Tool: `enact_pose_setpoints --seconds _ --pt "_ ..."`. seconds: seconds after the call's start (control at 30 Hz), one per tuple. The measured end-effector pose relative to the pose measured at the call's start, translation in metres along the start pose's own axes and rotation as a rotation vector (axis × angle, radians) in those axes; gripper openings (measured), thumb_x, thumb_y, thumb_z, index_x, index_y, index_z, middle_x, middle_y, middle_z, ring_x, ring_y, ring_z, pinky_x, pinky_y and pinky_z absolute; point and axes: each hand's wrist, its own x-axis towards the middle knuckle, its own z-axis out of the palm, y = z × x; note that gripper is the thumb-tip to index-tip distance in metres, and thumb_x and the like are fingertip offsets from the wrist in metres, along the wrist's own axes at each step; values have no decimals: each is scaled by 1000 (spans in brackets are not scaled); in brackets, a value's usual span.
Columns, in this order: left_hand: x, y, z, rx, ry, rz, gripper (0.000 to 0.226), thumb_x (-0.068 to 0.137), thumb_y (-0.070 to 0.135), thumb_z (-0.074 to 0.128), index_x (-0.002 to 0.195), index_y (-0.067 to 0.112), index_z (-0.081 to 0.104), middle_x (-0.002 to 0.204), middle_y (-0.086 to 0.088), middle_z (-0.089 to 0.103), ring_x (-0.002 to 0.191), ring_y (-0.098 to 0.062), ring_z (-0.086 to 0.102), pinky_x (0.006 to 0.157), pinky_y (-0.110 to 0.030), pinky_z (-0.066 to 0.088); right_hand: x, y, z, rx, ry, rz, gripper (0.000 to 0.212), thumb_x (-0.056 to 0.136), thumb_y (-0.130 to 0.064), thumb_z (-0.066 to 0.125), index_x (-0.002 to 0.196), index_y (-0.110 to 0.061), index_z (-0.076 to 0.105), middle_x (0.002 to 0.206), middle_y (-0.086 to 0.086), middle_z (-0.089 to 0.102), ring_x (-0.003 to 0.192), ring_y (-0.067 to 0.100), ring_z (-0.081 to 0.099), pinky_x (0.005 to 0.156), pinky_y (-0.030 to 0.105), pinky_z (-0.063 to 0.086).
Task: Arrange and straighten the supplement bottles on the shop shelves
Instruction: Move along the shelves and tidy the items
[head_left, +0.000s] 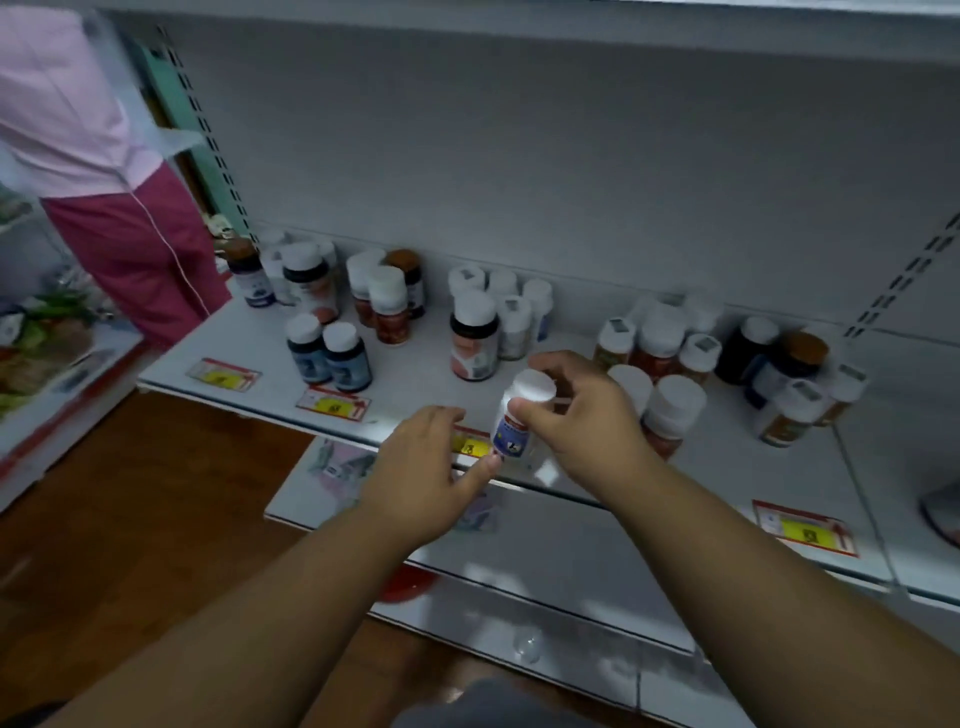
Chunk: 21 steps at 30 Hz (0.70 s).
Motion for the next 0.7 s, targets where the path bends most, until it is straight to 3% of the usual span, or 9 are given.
enact_pose_setpoints --seconds 0.13,0.27,0.37,0.5,0.7 --pt "34 -50 -3 56 -75 -16 71 85 60 54 135 10 45 132 -10 50 121 -27 46 100 -37 39 32 -9 55 -193 19 -41 33 77 -25 73 108 -25 61 105 -3 63 96 16 60 79 32 51" --pt "52 -71 9 87 -55 44 43 82 48 58 106 12 56 106 -9 56 101 -29 51 87 -36 40 65 -12 90 -347 -98 51 49 76 -21 72 121 -22 53 120 -2 56 106 17 54 75 26 38" --pt "56 -79 17 121 3 34 46 80 45 59 108 9 61 114 -12 56 105 -32 50 92 -38 39 78 -10 103 -425 -153 71 46 81 -22 69 123 -22 50 126 -1 51 108 19 52 77 26 37" --pt "58 -83 20 145 16 30 51 81 48 55 117 12 59 121 -10 54 114 -29 46 97 -37 37 83 -7 108 -411 -145 77 38 83 -23 68 117 -21 51 121 1 53 101 19 53 81 31 44" --pt "55 -88 19 108 25 60 40 77 42 57 105 13 62 110 -8 56 105 -28 50 91 -36 40 78 -2 111 -424 -122 61 35 80 -22 68 111 -23 52 112 -4 54 97 13 50 72 26 36"
